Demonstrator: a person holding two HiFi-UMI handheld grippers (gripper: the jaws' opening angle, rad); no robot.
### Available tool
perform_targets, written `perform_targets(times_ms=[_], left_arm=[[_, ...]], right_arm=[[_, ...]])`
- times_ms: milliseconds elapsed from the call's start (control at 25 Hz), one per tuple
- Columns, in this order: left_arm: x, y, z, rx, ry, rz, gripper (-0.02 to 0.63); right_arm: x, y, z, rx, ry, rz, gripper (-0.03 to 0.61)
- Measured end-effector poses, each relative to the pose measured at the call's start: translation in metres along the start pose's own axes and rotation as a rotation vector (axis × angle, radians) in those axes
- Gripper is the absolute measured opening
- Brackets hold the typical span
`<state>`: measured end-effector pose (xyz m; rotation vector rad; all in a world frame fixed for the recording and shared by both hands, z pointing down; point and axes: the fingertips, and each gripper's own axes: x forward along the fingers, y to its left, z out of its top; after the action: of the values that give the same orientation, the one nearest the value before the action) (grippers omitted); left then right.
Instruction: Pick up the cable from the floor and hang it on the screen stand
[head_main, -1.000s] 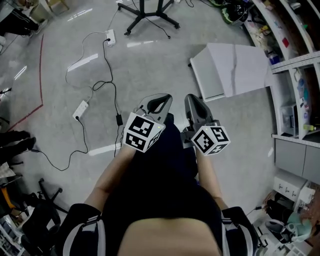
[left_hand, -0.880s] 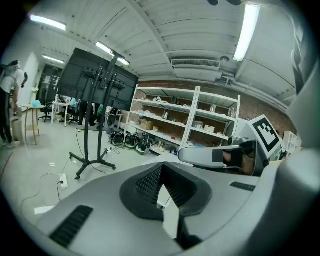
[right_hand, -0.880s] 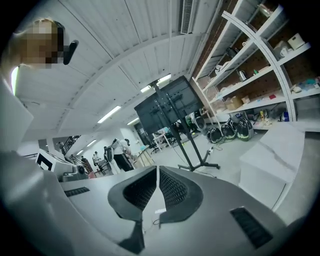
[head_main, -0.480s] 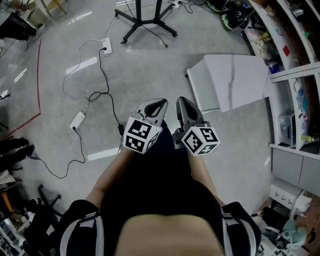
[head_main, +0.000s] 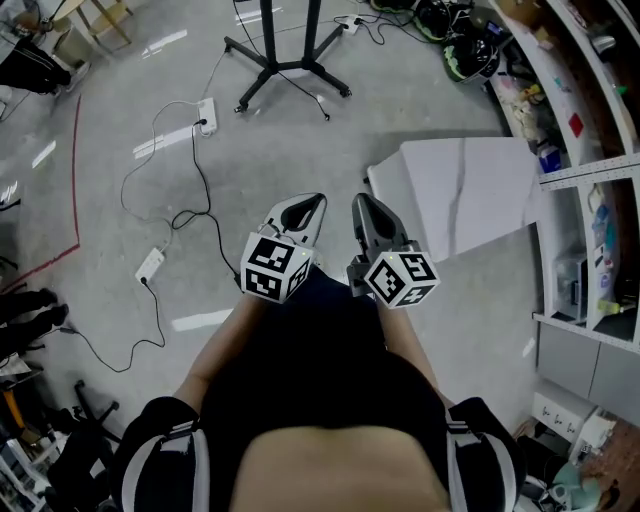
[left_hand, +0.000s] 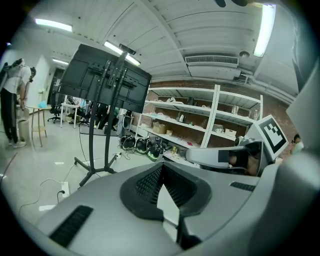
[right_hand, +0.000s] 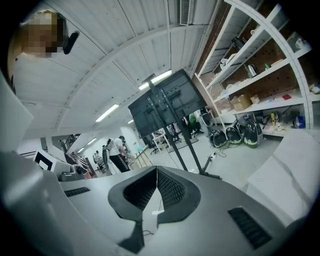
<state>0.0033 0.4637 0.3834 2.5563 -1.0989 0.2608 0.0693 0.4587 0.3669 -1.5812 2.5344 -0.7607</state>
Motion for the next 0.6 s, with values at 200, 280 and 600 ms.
perform_targets(times_ms=[200,280,600], left_arm=[[0.037,0.011,0.007,0.005,0.001,0.004,0.005],[0.048,0.011,0.006,-0.006,0.006,0.004,0.005],[0.068,0.01,-0.003,-0.072,0.02,0.008,0.005]], right_arm=[[0.025,-0.031,0.013,0.002,-0.005,-0.004,0.023],[0.031,-0.038,0.015,0.004,0.002,0.003,0.023],[0.044,-0.048,0.004,0.02,0.052,0.027,0.023]])
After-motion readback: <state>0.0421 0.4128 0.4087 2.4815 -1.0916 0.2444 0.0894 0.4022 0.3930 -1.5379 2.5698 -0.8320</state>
